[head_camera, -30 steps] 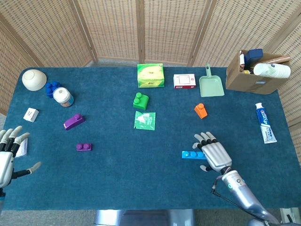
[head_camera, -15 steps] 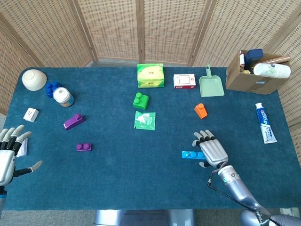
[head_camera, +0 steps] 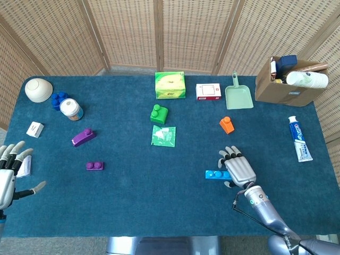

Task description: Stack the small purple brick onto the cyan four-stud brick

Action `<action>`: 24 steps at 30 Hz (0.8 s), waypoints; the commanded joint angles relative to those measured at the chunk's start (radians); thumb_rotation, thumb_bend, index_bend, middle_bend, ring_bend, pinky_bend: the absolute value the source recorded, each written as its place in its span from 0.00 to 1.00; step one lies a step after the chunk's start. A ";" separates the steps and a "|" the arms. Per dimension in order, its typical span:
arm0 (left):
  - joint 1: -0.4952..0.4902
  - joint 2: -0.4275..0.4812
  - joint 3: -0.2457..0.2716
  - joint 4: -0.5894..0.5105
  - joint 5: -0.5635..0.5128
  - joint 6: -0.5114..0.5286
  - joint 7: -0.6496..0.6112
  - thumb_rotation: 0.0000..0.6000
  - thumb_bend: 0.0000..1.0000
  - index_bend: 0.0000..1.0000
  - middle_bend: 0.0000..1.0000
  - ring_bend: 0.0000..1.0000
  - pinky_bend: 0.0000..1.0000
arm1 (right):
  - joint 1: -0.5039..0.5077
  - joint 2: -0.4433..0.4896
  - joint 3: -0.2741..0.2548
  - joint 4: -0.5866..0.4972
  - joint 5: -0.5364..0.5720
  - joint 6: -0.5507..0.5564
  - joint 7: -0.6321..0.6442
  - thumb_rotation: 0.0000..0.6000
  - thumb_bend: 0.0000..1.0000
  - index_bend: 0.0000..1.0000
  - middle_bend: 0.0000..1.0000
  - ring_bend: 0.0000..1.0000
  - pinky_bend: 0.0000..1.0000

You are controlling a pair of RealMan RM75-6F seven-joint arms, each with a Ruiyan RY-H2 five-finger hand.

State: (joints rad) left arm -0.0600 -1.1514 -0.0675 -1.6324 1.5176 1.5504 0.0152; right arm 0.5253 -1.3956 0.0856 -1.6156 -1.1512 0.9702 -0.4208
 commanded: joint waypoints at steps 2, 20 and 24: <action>0.001 -0.001 0.001 0.003 0.000 0.001 -0.004 0.81 0.11 0.18 0.08 0.00 0.00 | 0.002 -0.003 -0.002 0.004 0.005 0.001 0.002 1.00 0.17 0.42 0.18 0.04 0.05; 0.010 -0.008 0.003 0.027 -0.001 0.020 -0.025 0.81 0.11 0.19 0.08 0.00 0.00 | 0.039 -0.022 -0.006 0.016 0.040 -0.023 -0.021 1.00 0.19 0.61 0.26 0.10 0.12; 0.009 -0.008 0.002 0.030 -0.003 0.018 -0.027 0.81 0.11 0.19 0.08 0.00 0.00 | 0.049 -0.012 -0.006 0.003 0.030 -0.022 -0.024 1.00 0.18 0.62 0.27 0.11 0.12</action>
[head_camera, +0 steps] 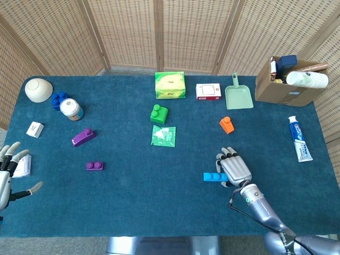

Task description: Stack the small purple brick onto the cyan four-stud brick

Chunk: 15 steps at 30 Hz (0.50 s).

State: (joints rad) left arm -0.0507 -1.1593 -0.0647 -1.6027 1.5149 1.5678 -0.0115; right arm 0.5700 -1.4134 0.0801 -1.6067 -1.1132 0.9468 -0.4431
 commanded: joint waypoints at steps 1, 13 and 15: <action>-0.001 0.000 -0.001 0.000 0.000 0.000 0.000 0.81 0.11 0.19 0.08 0.00 0.00 | 0.006 0.009 -0.001 -0.011 -0.012 0.001 -0.002 1.00 0.18 0.62 0.27 0.11 0.12; 0.000 0.015 -0.003 -0.017 0.009 0.011 0.019 0.81 0.11 0.20 0.08 0.00 0.00 | 0.042 0.065 0.018 -0.075 -0.085 -0.038 0.105 1.00 0.18 0.62 0.27 0.12 0.12; 0.002 0.023 -0.002 -0.023 0.010 0.016 0.022 0.81 0.11 0.20 0.08 0.00 0.00 | 0.057 0.073 0.027 -0.076 -0.109 -0.058 0.145 1.00 0.18 0.62 0.27 0.12 0.12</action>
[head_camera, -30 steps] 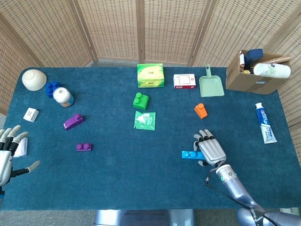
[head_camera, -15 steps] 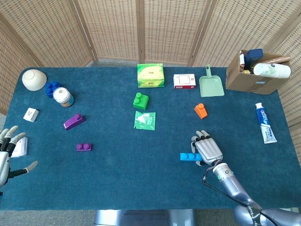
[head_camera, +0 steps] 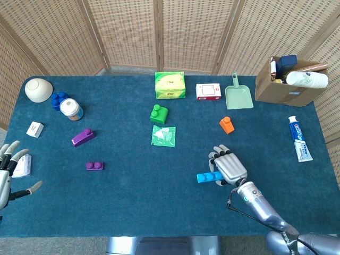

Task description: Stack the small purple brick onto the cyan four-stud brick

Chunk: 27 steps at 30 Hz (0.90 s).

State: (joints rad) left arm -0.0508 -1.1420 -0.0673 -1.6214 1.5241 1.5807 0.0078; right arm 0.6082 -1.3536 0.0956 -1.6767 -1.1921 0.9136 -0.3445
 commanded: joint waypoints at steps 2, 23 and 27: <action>0.004 0.011 0.001 -0.011 0.001 0.004 0.004 0.81 0.11 0.20 0.08 0.00 0.00 | 0.031 0.018 0.016 -0.001 -0.049 -0.040 0.071 1.00 0.18 0.62 0.27 0.12 0.12; 0.044 0.039 0.007 -0.049 -0.023 0.042 0.036 0.81 0.11 0.21 0.09 0.00 0.00 | 0.276 -0.062 0.081 0.185 -0.316 -0.215 0.462 1.00 0.18 0.62 0.28 0.12 0.13; 0.053 0.040 0.006 -0.052 -0.035 0.048 0.042 0.82 0.11 0.21 0.09 0.00 0.00 | 0.338 -0.107 0.077 0.250 -0.366 -0.237 0.535 1.00 0.18 0.61 0.28 0.12 0.13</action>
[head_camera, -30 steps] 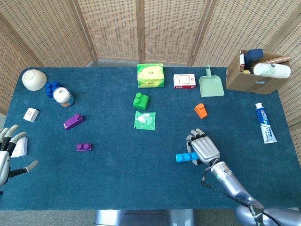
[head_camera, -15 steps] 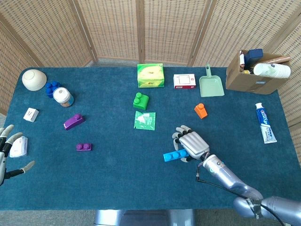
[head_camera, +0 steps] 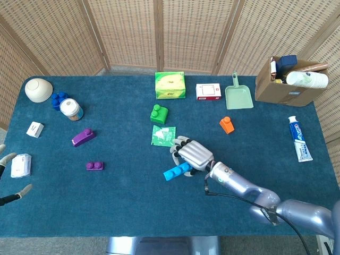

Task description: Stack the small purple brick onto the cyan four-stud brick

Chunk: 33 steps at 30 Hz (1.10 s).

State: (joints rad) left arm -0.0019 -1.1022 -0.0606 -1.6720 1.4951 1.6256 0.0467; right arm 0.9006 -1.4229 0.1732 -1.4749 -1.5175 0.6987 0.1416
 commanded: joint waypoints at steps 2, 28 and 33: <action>0.007 0.000 -0.001 -0.002 -0.010 0.004 0.005 0.82 0.11 0.21 0.09 0.00 0.00 | 0.071 -0.056 -0.006 0.077 -0.063 -0.030 0.083 1.00 0.18 0.62 0.28 0.12 0.13; 0.029 -0.010 -0.008 -0.026 -0.039 0.012 0.040 0.81 0.11 0.21 0.09 0.00 0.00 | 0.281 -0.186 -0.131 0.359 -0.238 0.045 0.431 1.00 0.17 0.62 0.28 0.12 0.13; 0.033 -0.014 -0.007 -0.024 -0.040 0.013 0.041 0.81 0.11 0.21 0.08 0.00 0.00 | 0.307 -0.198 -0.148 0.374 -0.255 0.055 0.446 1.00 0.17 0.62 0.28 0.12 0.13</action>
State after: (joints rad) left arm 0.0308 -1.1163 -0.0674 -1.6958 1.4551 1.6379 0.0879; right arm 1.2006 -1.6172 0.0311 -1.1055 -1.7644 0.7488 0.5824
